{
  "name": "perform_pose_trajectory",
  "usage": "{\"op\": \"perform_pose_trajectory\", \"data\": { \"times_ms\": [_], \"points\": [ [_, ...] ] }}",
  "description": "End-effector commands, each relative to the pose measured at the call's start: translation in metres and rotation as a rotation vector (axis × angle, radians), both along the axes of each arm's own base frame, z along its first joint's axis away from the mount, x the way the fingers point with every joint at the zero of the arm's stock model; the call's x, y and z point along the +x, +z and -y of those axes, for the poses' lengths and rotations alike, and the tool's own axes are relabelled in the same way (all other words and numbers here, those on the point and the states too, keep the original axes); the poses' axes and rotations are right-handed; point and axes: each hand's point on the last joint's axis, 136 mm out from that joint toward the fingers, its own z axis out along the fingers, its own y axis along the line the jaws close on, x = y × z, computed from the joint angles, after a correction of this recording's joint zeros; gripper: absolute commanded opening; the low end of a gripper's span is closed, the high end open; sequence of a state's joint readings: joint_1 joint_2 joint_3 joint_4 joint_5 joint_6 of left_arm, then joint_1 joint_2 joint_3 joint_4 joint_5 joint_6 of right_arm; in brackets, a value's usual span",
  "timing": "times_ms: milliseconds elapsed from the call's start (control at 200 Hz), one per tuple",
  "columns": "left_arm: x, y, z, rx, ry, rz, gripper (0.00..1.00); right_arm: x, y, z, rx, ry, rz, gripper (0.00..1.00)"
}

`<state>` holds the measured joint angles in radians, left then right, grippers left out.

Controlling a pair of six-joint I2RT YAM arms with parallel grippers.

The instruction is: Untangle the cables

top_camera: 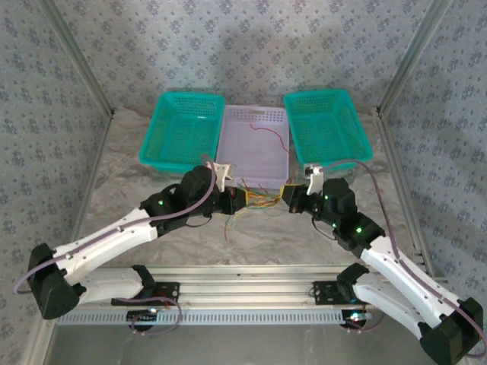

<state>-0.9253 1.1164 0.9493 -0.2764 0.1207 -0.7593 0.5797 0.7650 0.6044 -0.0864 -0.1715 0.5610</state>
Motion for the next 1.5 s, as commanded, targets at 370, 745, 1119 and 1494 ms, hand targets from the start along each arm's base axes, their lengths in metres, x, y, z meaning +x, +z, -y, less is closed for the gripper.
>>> {"op": "perform_pose_trajectory", "data": {
  "times_ms": [370,745,1119,1494],
  "points": [
    [0.008,0.036,-0.090,0.115,0.160,0.141,0.00,0.025,-0.044,0.110,-0.147,-0.461,-0.218,0.00],
    [0.000,0.044,-0.125,0.234,0.165,0.170,0.00,0.024,-0.036,0.154,-0.154,-0.605,-0.251,0.00],
    [-0.010,0.030,-0.139,0.365,0.098,0.156,0.00,0.024,-0.038,0.185,-0.125,-0.699,-0.324,0.00],
    [-0.002,0.046,-0.177,0.441,0.253,0.228,0.00,0.023,-0.046,0.186,-0.173,-0.691,-0.359,0.00]
  ]
}}
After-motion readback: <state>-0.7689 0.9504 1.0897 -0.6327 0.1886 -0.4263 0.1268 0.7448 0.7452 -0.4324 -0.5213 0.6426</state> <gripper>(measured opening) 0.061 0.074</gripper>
